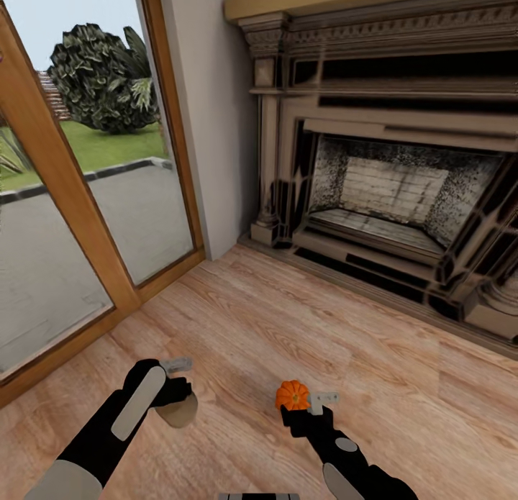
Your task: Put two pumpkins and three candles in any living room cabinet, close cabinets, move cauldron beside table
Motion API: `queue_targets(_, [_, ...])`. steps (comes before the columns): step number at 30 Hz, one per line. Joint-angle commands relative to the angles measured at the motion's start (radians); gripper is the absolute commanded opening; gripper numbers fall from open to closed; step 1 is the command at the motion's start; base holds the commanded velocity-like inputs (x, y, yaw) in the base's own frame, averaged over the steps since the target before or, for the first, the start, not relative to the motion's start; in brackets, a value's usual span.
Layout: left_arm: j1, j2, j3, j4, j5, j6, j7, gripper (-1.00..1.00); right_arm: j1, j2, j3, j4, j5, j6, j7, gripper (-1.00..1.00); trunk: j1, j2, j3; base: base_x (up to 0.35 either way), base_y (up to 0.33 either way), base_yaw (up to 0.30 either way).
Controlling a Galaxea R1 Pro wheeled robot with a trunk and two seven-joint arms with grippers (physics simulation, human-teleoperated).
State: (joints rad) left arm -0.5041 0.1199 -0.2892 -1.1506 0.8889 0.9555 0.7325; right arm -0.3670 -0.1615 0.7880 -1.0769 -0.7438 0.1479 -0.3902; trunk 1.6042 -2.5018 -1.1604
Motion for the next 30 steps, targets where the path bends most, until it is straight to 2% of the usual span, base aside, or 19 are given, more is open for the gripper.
queue_targets(1, [-0.001,0.001,-0.003,-0.003,0.010,0.002,0.011,-1.00,-0.001,-0.001,0.004,-0.002,-0.006,0.004,-0.008,1.00,-0.001,0.000,0.003,0.000,0.000,0.000])
queue_targets(9, [-0.001,0.001,-0.003,-0.039,0.010,0.021,0.012,-1.00,-0.001,-0.001,0.001,-0.001,-0.018,0.017,-0.009,1.00,-0.004,0.002,0.034,0.000,0.000,0.000])
queue_targets(17, [-0.001,0.002,-0.001,-0.040,0.007,0.025,0.012,-1.00,-0.001,-0.002,-0.001,-0.002,-0.018,0.031,-0.009,1.00,-0.035,0.058,0.059,0.000,0.000,0.000])
queue_targets(24, [-0.001,0.005,-0.001,-0.040,0.007,0.025,0.012,-1.00,-0.001,-0.001,-0.008,-0.005,-0.019,0.098,-0.011,1.00,-0.062,0.107,0.081,0.000,0.000,0.000])
queue_targets(26, [-0.001,0.006,-0.001,-0.041,0.007,0.025,0.012,-1.00,-0.001,-0.001,-0.039,-0.006,-0.019,0.121,-0.011,1.00,-0.069,0.121,0.087,0.000,0.000,0.000])
queue_targets(30, [-0.001,0.012,0.001,-0.054,0.006,0.025,0.012,-1.00,-0.001,0.002,-0.143,-0.006,-0.019,0.203,-0.012,1.00,-0.085,0.149,0.100,0.000,0.000,0.000])
